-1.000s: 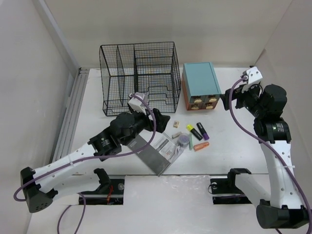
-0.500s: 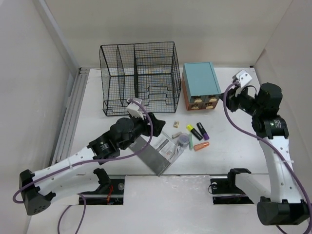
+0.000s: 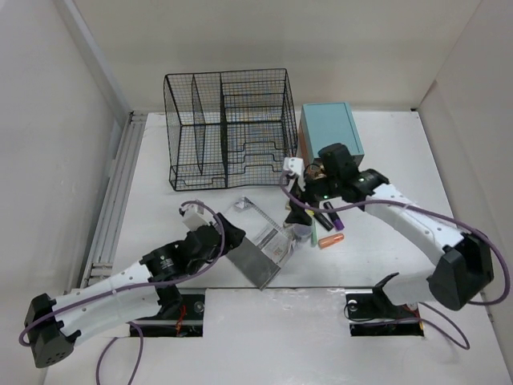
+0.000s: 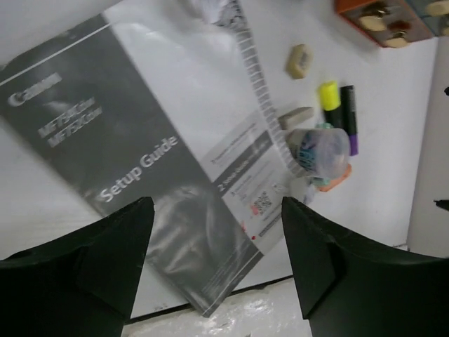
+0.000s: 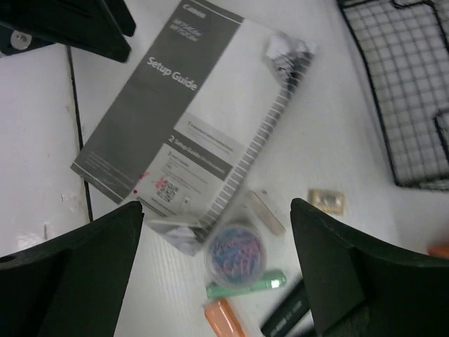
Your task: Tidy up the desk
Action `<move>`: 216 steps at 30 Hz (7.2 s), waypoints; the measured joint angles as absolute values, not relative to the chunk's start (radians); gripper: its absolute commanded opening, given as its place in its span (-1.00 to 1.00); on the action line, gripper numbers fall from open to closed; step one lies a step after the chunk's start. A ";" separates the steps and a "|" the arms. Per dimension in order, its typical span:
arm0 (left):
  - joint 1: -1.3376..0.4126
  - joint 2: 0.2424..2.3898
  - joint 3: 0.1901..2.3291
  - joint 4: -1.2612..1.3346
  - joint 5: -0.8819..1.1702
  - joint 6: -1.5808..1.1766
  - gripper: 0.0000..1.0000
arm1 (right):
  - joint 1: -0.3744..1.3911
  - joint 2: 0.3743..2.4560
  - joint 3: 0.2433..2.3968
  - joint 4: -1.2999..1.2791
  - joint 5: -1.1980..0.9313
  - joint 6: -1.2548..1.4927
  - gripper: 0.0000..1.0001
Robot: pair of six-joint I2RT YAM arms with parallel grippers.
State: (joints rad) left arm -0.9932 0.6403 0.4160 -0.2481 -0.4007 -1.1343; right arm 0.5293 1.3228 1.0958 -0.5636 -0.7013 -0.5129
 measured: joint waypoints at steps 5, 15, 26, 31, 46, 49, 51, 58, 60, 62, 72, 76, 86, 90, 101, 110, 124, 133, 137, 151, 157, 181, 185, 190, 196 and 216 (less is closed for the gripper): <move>-0.993 0.656 0.395 -0.297 -0.429 -1.235 0.63 | 0.612 1.460 1.087 -0.456 -0.651 -0.485 0.84; -0.993 0.671 0.283 -0.263 -0.426 -1.319 0.68 | 0.649 1.702 1.078 -0.276 -0.550 -0.394 0.84; -0.993 0.588 0.252 -0.276 -0.424 -1.340 0.76 | 0.673 1.871 1.136 -0.195 -0.524 -0.290 0.84; -0.993 0.646 0.232 -0.252 -0.399 -1.343 0.60 | 0.688 1.892 1.147 -0.163 -0.539 -0.265 0.77; -0.993 0.920 0.263 -0.079 -0.321 -1.323 -0.05 | 0.672 1.901 1.149 -0.154 -0.577 -0.274 -0.57; -0.994 0.925 0.264 -0.072 -0.308 -1.318 -0.03 | 0.669 1.901 1.182 -0.194 -0.599 -0.302 -1.00; -0.998 0.925 0.264 -0.067 -0.306 -1.317 0.15 | 0.669 1.901 1.198 -0.219 -0.616 -0.328 -1.00; -1.007 0.801 0.263 -0.119 -0.296 -1.316 0.78 | 0.690 1.856 1.217 -0.294 -0.663 -0.388 -1.00; -1.006 0.736 0.260 -0.163 -0.304 -1.317 0.78 | 0.700 1.814 1.220 -0.319 -0.688 -0.395 -1.00; -1.006 0.677 0.256 -0.192 -0.310 -1.316 0.80 | 0.701 1.774 1.222 -0.346 -0.719 -0.397 -1.00; -1.006 0.628 0.210 -0.219 -0.306 -1.318 0.80 | 0.629 1.725 1.229 -0.442 -0.925 -0.422 -1.00; -1.006 0.633 0.191 -0.159 -0.304 -1.299 0.70 | 0.594 1.726 1.248 -0.508 -1.031 -0.467 -1.00; -1.007 0.570 0.062 0.132 -0.275 -1.186 -0.22 | 0.577 1.867 1.415 -0.878 -1.225 -0.820 -1.00; -1.008 0.530 0.054 0.211 -0.249 -1.153 -1.00 | 0.569 1.897 1.443 -0.982 -1.265 -0.929 -1.00; -1.013 0.336 0.162 0.009 -0.238 -0.987 -1.00 | 0.577 1.768 1.393 -0.841 -1.058 -0.808 0.47; -1.013 0.424 0.660 -0.274 -0.540 -0.770 -1.00 | 0.664 1.348 1.309 -0.506 -0.439 -0.587 1.00; -0.771 1.078 1.422 -0.317 -0.870 -0.271 -1.00 | 0.430 1.238 1.232 -0.369 -0.257 -0.488 1.00; -0.394 1.356 1.561 -0.313 -0.640 -0.054 -1.00 | 0.379 1.212 1.201 -0.363 -0.306 -0.477 1.00; -0.320 1.410 1.605 -0.294 -0.507 -0.027 -1.00 | 0.379 1.210 1.196 -0.357 -0.325 -0.474 1.00; -0.363 1.454 1.650 -0.257 -0.227 0.013 -1.00 | 0.373 1.238 1.195 -0.358 -0.334 -0.478 1.00; -0.342 1.531 1.647 -0.178 -0.194 0.019 -1.00 | 0.361 1.238 1.195 -0.358 -0.337 -0.483 1.00; -0.312 1.732 1.482 0.016 -0.259 -0.009 -1.00 | 0.337 1.239 1.195 -0.358 -0.342 -0.494 1.00; -0.312 1.730 1.436 0.120 -0.272 -0.034 -1.00 | 0.331 1.239 1.194 -0.358 -0.350 -0.494 1.00; -0.311 1.730 1.418 0.165 -0.278 -0.057 -1.00 | 0.313 1.239 1.194 -0.358 -0.366 -0.494 1.00; -0.307 1.730 1.399 0.200 -0.280 -0.082 -1.00 | 0.304 1.239 1.194 -0.358 -0.378 -0.494 1.00; -0.313 1.704 1.313 0.272 -0.329 -0.163 -1.00 | 0.301 1.239 1.194 -0.360 -0.401 -0.494 1.00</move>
State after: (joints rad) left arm -0.3134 1.7039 1.3132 0.2722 -0.3286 -0.1631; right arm 0.3012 1.2388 1.1938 -0.3599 -0.4011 -0.4938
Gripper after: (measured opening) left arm 0.098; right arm 0.998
